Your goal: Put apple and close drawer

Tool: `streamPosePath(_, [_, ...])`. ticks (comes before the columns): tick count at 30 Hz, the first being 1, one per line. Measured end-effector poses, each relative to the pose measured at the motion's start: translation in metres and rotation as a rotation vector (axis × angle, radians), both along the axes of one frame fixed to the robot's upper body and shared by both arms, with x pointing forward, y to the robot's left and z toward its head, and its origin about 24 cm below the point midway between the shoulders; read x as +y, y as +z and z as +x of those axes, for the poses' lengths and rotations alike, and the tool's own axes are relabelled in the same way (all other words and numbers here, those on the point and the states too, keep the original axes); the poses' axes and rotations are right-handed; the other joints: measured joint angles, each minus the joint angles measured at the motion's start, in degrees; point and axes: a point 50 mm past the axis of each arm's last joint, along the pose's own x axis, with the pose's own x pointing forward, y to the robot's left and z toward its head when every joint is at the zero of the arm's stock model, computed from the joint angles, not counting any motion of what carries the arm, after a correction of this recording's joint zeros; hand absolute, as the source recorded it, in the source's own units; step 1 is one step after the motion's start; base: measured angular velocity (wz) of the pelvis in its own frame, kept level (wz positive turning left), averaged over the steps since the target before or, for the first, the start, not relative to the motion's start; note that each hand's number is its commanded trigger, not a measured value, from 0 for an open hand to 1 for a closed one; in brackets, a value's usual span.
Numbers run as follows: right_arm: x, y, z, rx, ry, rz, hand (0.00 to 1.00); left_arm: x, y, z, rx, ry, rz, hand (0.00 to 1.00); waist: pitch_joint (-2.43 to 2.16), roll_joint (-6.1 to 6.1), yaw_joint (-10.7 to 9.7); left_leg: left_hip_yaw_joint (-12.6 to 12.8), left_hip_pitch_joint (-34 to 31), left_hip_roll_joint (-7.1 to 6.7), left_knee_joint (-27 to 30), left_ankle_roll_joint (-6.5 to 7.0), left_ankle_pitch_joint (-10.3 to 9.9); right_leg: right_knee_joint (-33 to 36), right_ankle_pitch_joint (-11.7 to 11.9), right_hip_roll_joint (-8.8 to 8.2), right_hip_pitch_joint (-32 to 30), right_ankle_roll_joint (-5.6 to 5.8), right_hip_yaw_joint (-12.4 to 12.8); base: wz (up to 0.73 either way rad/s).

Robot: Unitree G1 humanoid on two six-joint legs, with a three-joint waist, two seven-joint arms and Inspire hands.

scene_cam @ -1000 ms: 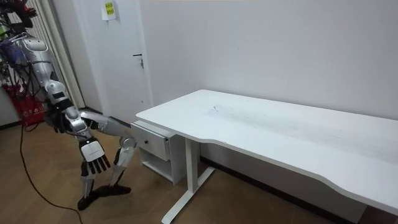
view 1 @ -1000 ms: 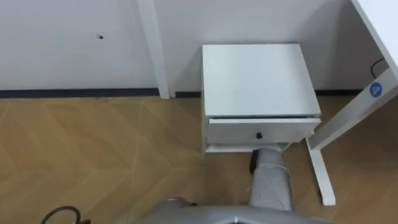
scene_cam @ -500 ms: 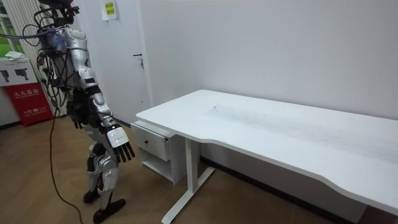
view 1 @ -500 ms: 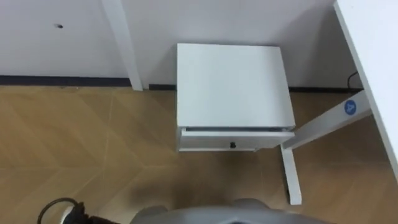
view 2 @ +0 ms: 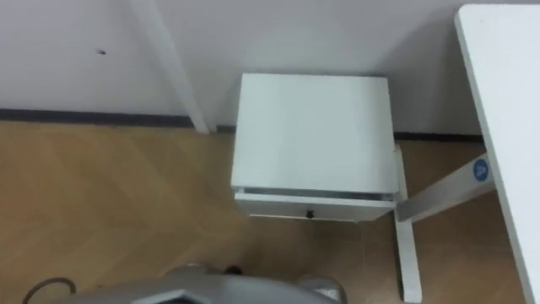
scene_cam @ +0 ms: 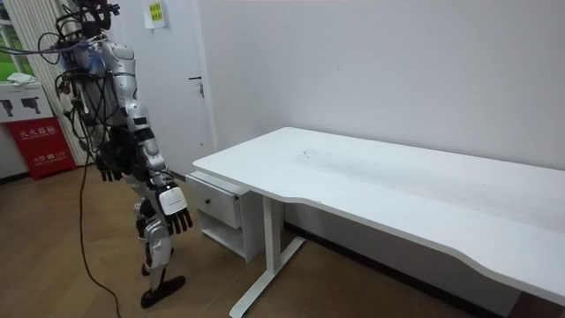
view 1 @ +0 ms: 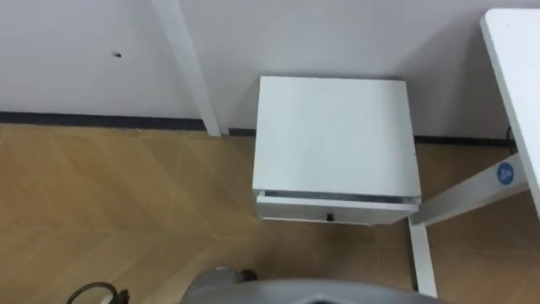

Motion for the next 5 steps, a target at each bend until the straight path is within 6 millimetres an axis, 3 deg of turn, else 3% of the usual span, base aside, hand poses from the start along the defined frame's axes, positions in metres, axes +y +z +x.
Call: streamPosePath(5, [0.0016,-0.0005,-0.0002,0.004,0.019,0.015,0.00,-0.0004,-0.0002,-0.0003,0.003,0.002,-0.002,0.00,-0.13,0.15,0.0,0.0,0.2,0.02,0.0,0.07,0.0,0.2,0.0,0.17,0.1,0.12,0.1,0.00])
